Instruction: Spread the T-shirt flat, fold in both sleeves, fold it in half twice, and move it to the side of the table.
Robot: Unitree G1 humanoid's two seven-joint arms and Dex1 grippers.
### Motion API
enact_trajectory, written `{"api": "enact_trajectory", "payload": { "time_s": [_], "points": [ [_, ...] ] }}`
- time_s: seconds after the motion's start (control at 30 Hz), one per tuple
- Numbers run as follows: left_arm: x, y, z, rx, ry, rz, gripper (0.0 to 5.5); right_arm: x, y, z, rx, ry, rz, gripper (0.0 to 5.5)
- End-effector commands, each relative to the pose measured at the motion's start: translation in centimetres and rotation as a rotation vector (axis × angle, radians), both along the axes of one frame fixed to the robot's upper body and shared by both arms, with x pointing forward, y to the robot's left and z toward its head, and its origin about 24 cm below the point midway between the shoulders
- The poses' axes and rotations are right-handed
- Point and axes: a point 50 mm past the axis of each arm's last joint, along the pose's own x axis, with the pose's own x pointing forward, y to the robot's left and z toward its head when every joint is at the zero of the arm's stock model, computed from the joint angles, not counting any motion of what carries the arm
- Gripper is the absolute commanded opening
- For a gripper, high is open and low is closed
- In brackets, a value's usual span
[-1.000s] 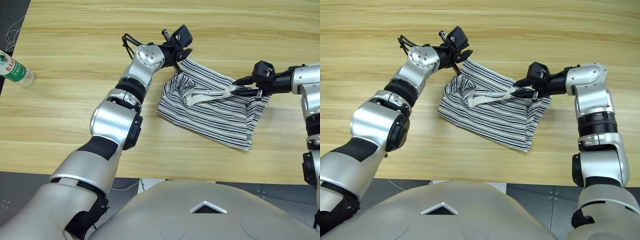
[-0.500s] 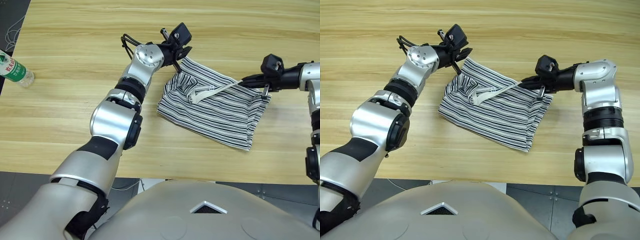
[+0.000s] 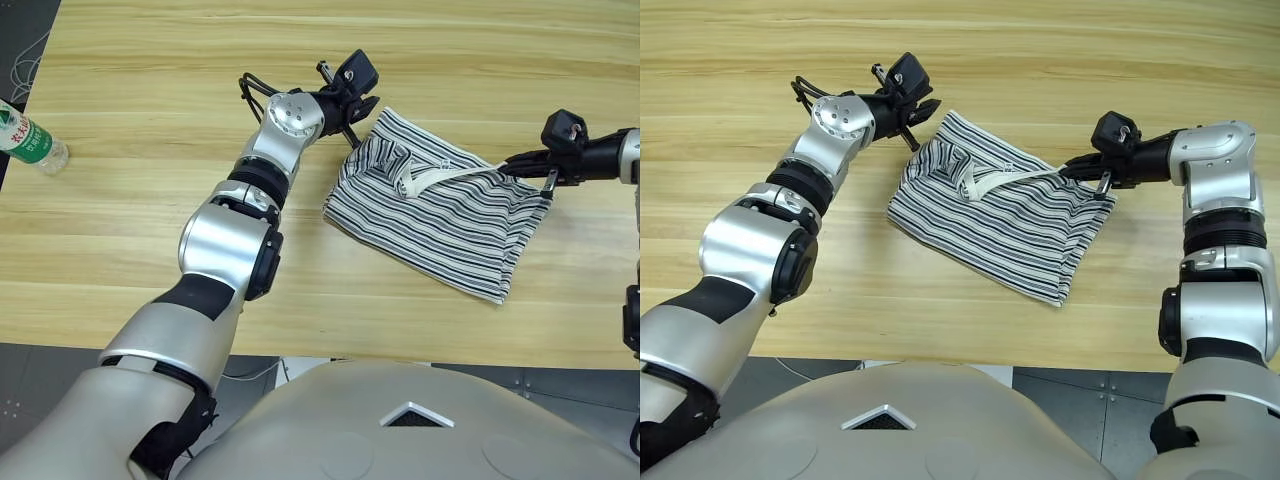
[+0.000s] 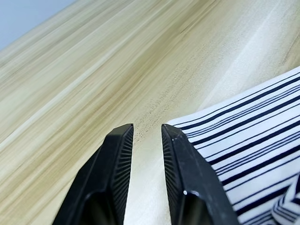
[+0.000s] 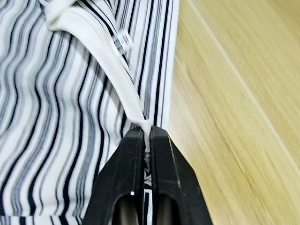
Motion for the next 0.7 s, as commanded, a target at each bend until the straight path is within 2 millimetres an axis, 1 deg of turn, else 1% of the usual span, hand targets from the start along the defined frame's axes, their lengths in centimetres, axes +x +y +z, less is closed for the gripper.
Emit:
{"api": "enact_trajectory", "payload": {
  "time_s": [0.03, 0.13, 0.2, 0.37, 0.5, 0.6, 0.63, 0.67, 0.7],
  "points": [
    [-0.1, 0.9, -0.5, 0.011, 0.015, 0.029, 1.12, 0.7, -0.6, 1.2, -0.018, -0.040, -0.021, 0.11],
    [-0.1, 1.0, -0.5, 0.009, 0.015, 0.035, 1.12, 1.1, -0.6, 1.1, -0.007, -0.049, -0.053, 0.11],
    [0.0, 1.1, -0.5, 0.007, 0.015, 0.037, 1.12, 1.4, -0.7, 0.7, -0.035, -0.055, -0.101, 0.11],
    [0.0, 1.4, -0.5, 0.001, 0.015, 0.048, 1.12, 1.4, -1.4, -1.5, -0.210, -0.023, -0.227, 0.11],
    [-0.1, 1.5, -0.6, -0.002, 0.016, 0.050, 1.12, 1.2, -1.2, -2.5, -0.246, 0.014, -0.226, 0.11],
    [-0.1, 1.4, -0.6, -0.006, 0.016, 0.052, 1.12, 1.3, -0.9, -2.6, -0.235, 0.009, -0.224, 0.11],
    [-0.1, 1.5, -0.7, -0.007, 0.017, 0.052, 1.12, 1.3, -0.9, -2.6, -0.226, 0.007, -0.221, 0.36],
    [-0.1, 1.5, -0.7, -0.007, 0.018, 0.053, 1.12, 1.3, -0.8, -2.6, -0.222, 0.007, -0.219, 0.42],
    [-0.2, 1.5, -0.8, -0.006, 0.018, 0.053, 1.12, 1.4, -0.8, -2.5, -0.220, 0.007, -0.219, 0.60]
  ]
}}
